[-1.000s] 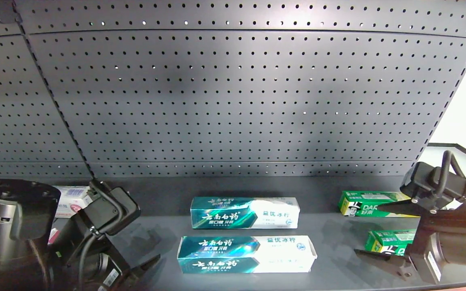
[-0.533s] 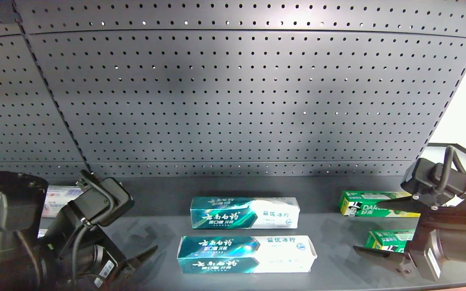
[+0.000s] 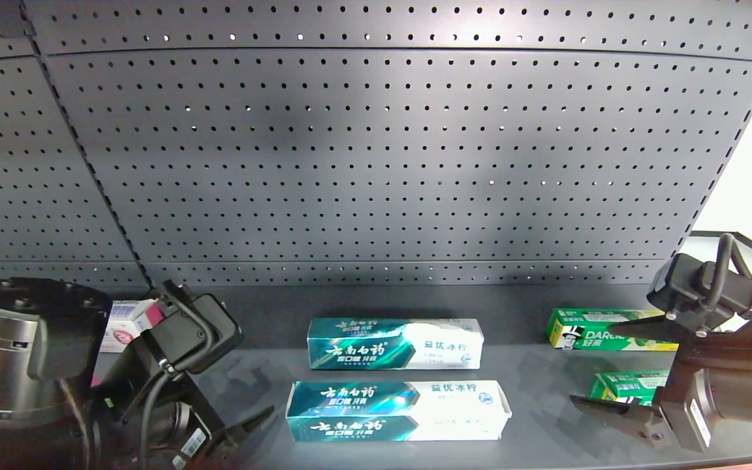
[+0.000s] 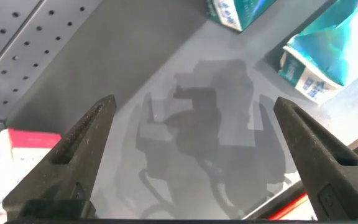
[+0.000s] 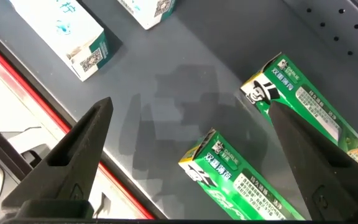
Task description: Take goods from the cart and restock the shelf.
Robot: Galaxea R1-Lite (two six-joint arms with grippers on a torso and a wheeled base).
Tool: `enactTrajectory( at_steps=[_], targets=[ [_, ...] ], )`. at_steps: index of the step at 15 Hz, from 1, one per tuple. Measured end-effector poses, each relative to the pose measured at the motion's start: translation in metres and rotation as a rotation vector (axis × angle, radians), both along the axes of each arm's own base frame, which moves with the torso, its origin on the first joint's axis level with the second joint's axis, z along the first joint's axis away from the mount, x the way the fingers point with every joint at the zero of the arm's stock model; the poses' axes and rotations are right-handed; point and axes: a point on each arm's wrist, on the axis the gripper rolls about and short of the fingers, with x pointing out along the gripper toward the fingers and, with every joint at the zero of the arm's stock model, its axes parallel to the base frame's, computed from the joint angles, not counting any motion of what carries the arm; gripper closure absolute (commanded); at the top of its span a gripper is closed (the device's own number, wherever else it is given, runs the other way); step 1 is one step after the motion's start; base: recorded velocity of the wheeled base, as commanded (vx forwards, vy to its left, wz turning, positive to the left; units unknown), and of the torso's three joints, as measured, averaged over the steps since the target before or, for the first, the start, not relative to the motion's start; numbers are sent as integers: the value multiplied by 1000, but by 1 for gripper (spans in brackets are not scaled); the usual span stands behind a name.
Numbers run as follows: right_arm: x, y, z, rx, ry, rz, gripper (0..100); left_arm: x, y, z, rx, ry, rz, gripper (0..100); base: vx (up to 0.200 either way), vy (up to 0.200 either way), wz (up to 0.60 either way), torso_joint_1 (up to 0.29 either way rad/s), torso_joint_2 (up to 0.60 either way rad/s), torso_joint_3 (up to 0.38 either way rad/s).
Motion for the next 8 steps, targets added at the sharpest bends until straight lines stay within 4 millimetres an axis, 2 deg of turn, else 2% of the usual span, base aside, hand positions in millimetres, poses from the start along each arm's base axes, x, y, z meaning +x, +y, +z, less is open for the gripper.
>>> enactTrajectory(
  at_steps=[8],
  targets=[
    [0,0,-1,0,5,4,0,14,-15,0,9,12,-28,0,0,0,0,0,0,0]
  ],
)
